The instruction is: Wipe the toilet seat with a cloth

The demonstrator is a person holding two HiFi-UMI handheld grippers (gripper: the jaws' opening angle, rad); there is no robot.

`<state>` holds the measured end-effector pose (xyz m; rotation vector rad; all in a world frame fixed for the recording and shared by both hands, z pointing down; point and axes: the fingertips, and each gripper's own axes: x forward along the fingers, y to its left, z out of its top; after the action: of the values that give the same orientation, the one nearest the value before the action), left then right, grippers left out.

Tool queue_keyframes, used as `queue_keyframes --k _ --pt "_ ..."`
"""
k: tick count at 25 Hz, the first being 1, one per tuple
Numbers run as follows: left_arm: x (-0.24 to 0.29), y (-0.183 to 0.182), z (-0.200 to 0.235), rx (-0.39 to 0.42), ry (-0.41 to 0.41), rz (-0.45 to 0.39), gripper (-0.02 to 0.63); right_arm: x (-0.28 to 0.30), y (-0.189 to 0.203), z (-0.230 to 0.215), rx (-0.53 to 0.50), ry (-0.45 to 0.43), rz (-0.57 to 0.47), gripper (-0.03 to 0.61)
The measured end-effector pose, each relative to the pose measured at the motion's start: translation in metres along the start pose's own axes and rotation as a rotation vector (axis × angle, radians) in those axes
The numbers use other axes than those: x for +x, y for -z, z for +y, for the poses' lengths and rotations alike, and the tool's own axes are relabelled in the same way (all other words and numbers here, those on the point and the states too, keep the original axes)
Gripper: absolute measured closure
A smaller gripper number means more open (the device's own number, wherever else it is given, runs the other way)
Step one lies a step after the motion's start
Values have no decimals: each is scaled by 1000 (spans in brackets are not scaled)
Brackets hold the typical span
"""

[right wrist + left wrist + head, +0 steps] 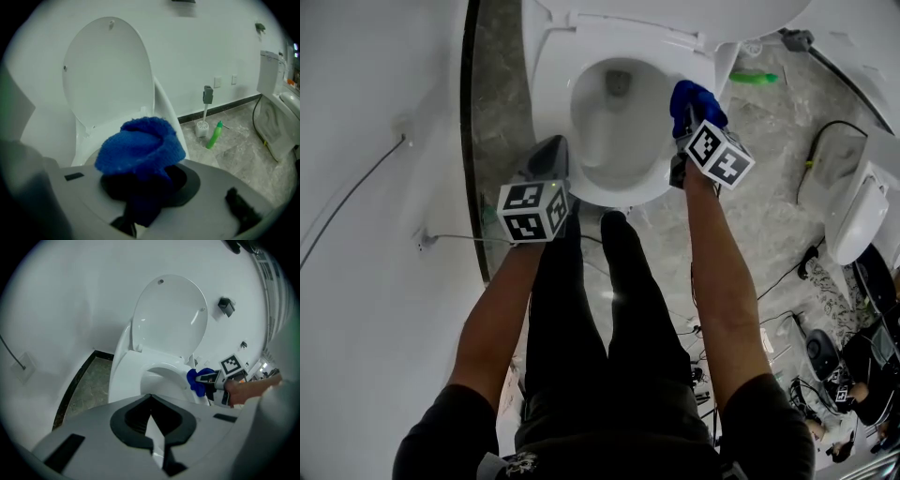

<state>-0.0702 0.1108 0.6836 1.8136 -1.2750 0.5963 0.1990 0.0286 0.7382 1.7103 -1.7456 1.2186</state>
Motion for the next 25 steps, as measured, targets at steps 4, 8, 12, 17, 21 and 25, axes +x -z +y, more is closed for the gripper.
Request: queue_keyframes --k 4,8,12,17,21,25 --pt "-4 8 -2 8 -2 10 603 -18 32 -16 8 -4 30 482" --pt "-6 19 -2 8 -7 22 603 -37 58 -20 -58 10 65 482" --pt "-11 38 0 6 -17 42 603 -54 88 -17 -117 -6 95 482" --pt "-21 72 -4 -37 -31 96 603 -77 124 -9 -276 -41 153 482" --pt "-25 91 -1 -41 -29 119 603 -94 156 5 -363 -68 190 482" --pt "-20 89 8 -32 -21 109 603 -106 190 40 -599 -157 232 482"
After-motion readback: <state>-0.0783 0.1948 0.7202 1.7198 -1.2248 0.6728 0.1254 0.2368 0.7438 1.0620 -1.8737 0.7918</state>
